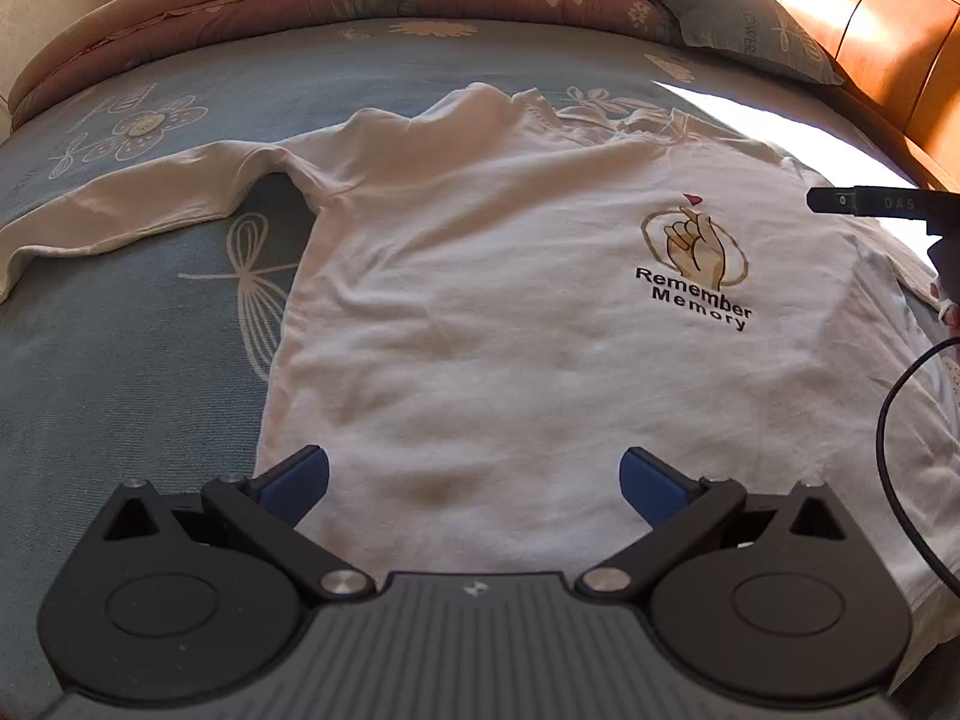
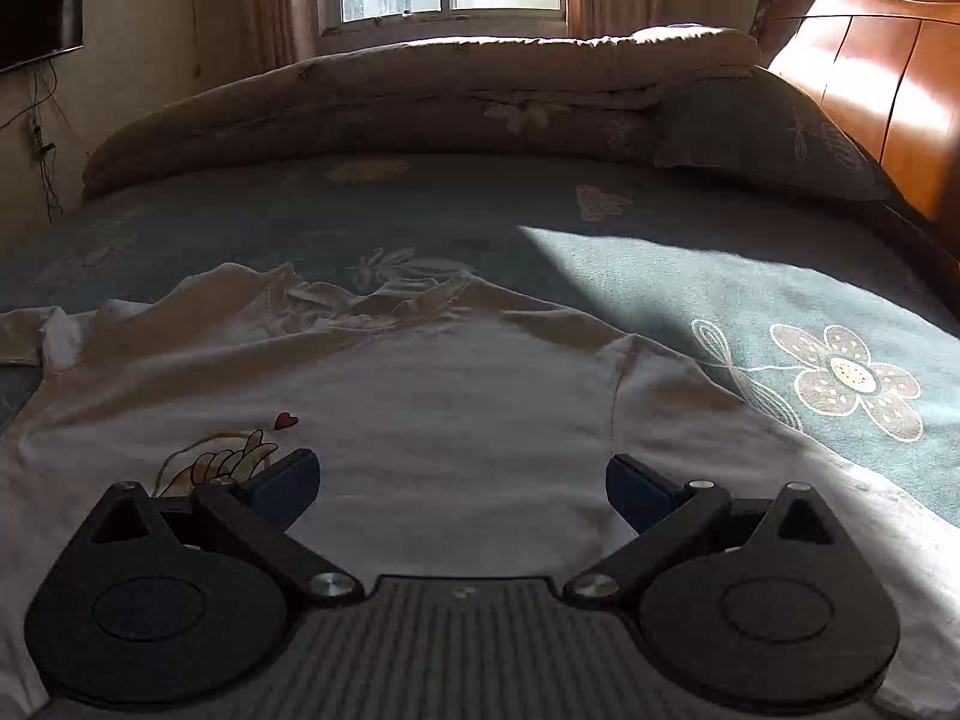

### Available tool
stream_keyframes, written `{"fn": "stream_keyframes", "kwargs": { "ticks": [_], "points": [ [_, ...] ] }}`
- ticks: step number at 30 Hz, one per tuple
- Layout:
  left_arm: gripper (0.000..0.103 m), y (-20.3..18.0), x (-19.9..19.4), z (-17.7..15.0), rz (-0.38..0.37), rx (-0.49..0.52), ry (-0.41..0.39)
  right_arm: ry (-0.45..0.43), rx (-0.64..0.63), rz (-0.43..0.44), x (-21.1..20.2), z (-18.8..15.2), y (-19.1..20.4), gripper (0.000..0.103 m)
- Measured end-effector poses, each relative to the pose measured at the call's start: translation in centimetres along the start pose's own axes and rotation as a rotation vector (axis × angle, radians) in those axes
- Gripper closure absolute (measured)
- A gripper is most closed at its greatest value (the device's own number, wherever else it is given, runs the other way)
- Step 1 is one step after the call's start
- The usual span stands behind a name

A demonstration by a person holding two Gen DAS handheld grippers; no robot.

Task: Fold clothes
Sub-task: 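Move the open right gripper toward the shirt collar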

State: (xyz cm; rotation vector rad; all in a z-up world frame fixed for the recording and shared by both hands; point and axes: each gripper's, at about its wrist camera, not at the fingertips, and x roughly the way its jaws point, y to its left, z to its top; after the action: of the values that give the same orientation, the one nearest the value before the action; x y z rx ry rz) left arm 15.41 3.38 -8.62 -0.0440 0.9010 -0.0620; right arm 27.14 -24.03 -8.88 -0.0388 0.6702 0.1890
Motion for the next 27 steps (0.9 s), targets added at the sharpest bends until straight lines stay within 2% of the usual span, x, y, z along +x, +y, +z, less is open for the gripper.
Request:
{"fn": "stream_keyframes", "kwargs": {
  "ticks": [3, 7, 9, 14, 17, 19, 22, 24, 27],
  "points": [
    [0.001, 0.9, 0.0, 0.3, 0.009, -0.038, -0.018, 0.013, 0.018, -0.125, 4.3, 1.2, 0.1, 0.0],
    [0.001, 1.8, 0.0, 0.8, 0.017, -0.063, -0.033, 0.061, 0.062, -0.191, 9.7, 2.5, -0.8, 0.0],
    [0.001, 2.0, 0.0, 1.0, 0.019, -0.063, -0.036, 0.049, 0.142, -0.171, 11.0, 3.1, -2.1, 0.0],
    [0.001, 2.5, 0.4, 1.2, 0.013, -0.082, -0.039, 0.077, 0.246, -0.149, 12.6, 5.8, -4.8, 0.0],
    [0.001, 2.4, 0.5, 1.2, 0.003, -0.087, -0.045, 0.018, 0.291, -0.045, 10.8, 6.6, -4.1, 0.0],
    [0.001, 2.4, 0.7, 1.3, -0.003, -0.084, -0.046, -0.002, 0.282, 0.033, 10.4, 6.8, -3.0, 0.0],
    [0.001, 2.3, 0.8, 1.3, 0.002, -0.074, -0.042, 0.056, 0.227, 0.122, 12.5, 6.8, -0.7, 0.0],
    [0.001, 2.3, 0.6, 1.2, 0.004, -0.072, -0.041, 0.064, 0.176, 0.073, 14.4, 6.7, 0.1, 0.0],
    [0.001, 2.7, 0.0, 1.1, -0.001, -0.084, -0.045, 0.056, 0.135, 0.057, 15.9, 7.8, 0.1, 0.0]
  ]
}}
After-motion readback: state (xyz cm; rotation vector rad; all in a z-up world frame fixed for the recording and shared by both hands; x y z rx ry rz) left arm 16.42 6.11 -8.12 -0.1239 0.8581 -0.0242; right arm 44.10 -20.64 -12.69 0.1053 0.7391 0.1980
